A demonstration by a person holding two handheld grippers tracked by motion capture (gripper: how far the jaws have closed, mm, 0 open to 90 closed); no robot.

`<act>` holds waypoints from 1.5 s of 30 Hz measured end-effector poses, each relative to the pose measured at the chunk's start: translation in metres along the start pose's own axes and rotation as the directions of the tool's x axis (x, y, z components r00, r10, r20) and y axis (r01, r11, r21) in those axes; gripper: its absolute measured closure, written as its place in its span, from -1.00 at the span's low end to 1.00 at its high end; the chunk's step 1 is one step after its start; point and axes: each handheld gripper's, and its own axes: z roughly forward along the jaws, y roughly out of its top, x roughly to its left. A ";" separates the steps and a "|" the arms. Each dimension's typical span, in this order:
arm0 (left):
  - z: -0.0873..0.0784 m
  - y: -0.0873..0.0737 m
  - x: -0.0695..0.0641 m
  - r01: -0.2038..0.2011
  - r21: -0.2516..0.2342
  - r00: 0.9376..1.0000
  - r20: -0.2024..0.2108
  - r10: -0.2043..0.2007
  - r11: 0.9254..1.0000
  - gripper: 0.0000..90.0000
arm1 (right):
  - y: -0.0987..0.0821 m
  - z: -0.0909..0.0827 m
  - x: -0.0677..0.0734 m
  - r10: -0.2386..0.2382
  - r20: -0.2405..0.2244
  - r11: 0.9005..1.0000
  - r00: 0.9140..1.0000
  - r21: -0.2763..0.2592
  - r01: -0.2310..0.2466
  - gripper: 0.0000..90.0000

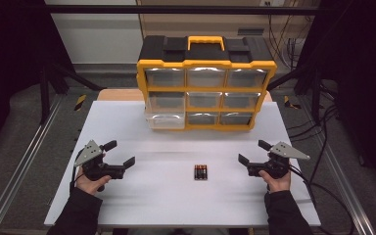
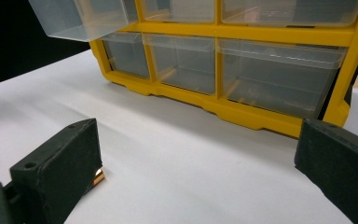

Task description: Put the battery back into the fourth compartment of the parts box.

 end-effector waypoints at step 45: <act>0.003 -0.005 0.002 0.000 0.021 1.000 -0.009 0.000 1.000 -0.99 | -0.005 0.064 0.075 -0.075 -0.053 0.956 0.996 0.279 0.087 -0.94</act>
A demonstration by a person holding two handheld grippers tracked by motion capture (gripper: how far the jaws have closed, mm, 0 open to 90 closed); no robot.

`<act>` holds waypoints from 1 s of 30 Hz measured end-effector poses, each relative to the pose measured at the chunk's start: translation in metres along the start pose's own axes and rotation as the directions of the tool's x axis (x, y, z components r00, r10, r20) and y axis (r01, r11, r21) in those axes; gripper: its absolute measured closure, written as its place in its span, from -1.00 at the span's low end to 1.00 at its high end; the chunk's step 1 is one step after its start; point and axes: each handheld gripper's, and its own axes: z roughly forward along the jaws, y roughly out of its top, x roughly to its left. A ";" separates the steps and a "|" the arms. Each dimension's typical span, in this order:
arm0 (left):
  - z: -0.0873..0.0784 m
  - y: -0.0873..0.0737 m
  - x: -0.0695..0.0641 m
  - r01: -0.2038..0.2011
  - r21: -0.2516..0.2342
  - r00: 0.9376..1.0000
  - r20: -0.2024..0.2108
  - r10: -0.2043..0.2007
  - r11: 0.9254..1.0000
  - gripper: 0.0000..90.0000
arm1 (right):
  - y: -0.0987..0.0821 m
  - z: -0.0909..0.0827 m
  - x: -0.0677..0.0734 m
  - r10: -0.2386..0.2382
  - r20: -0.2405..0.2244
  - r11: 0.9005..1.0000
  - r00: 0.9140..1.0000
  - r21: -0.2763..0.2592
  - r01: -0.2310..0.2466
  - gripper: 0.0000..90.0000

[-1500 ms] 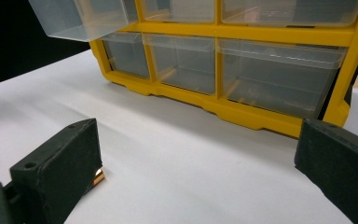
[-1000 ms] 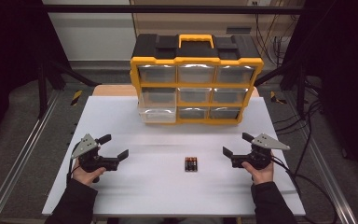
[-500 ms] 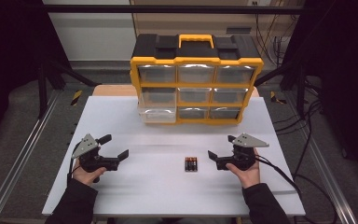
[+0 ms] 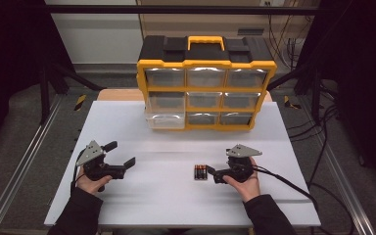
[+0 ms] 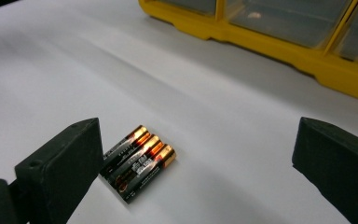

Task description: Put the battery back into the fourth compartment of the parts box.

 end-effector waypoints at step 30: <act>0.000 -0.001 0.001 0.001 0.009 1.000 -0.005 -0.001 1.000 -0.98 | -0.011 0.028 0.016 -0.036 -0.031 0.983 0.999 0.180 0.041 0.01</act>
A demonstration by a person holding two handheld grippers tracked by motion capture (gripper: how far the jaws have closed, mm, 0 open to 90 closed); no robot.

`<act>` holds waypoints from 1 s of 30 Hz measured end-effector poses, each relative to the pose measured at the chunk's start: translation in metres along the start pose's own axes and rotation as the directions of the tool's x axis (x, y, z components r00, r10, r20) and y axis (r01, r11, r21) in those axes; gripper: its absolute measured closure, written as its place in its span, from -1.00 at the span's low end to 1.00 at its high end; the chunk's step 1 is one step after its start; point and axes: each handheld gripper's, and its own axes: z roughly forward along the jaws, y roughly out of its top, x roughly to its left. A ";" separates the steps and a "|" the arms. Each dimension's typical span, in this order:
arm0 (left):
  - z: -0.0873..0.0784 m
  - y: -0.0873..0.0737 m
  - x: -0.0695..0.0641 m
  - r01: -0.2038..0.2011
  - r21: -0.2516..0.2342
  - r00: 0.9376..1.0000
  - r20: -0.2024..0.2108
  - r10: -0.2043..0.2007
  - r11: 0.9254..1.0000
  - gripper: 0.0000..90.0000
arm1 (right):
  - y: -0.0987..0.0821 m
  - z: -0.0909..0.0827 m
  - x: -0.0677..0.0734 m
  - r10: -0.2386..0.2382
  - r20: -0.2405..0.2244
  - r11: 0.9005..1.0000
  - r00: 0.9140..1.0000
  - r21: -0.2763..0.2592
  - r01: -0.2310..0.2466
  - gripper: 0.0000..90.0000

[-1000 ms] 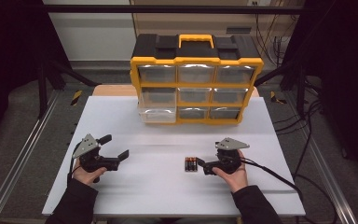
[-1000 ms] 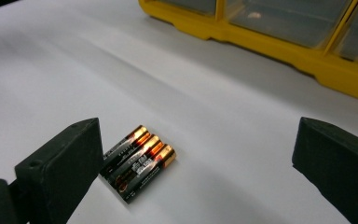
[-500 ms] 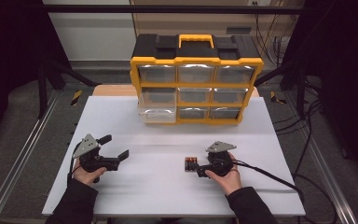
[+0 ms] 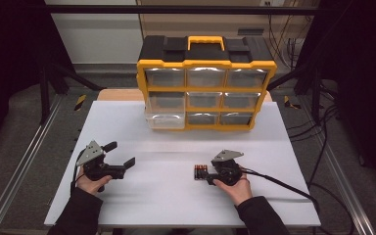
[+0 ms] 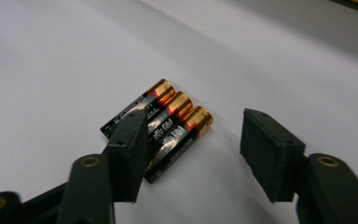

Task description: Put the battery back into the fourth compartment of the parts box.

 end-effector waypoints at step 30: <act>0.000 0.000 -0.001 -0.005 0.002 1.000 0.000 0.005 1.000 -0.98 | 0.002 0.001 -0.005 0.002 -0.007 0.998 1.000 0.063 -0.001 0.71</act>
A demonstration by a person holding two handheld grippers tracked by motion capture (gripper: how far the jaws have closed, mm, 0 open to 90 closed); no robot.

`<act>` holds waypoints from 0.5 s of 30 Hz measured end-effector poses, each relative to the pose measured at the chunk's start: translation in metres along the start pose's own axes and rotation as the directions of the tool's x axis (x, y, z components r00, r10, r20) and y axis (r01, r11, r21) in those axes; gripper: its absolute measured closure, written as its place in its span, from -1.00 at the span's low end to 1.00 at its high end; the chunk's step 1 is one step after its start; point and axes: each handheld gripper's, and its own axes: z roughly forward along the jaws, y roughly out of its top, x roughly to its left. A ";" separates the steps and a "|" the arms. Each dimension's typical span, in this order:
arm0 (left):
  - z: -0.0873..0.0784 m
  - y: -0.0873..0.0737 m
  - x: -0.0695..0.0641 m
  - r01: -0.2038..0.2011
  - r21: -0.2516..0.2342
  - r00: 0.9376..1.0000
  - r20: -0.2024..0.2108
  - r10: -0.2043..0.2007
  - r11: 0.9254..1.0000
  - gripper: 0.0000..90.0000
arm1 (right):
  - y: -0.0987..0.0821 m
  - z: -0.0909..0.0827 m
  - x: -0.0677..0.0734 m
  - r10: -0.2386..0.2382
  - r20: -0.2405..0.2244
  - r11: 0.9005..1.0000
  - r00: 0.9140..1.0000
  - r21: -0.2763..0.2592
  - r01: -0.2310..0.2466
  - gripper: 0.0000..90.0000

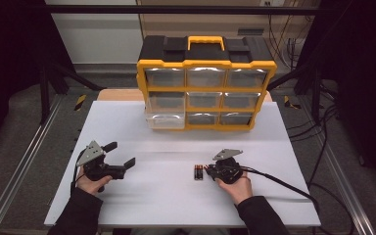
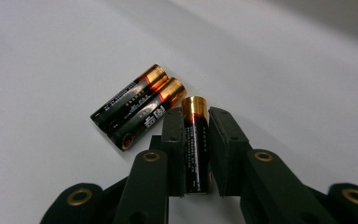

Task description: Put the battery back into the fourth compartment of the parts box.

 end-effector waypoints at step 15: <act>0.000 0.000 0.000 -0.001 0.003 1.000 0.001 0.001 1.000 -0.98 | 0.011 -0.019 -0.006 0.017 -0.012 0.998 1.000 -0.054 -0.018 0.71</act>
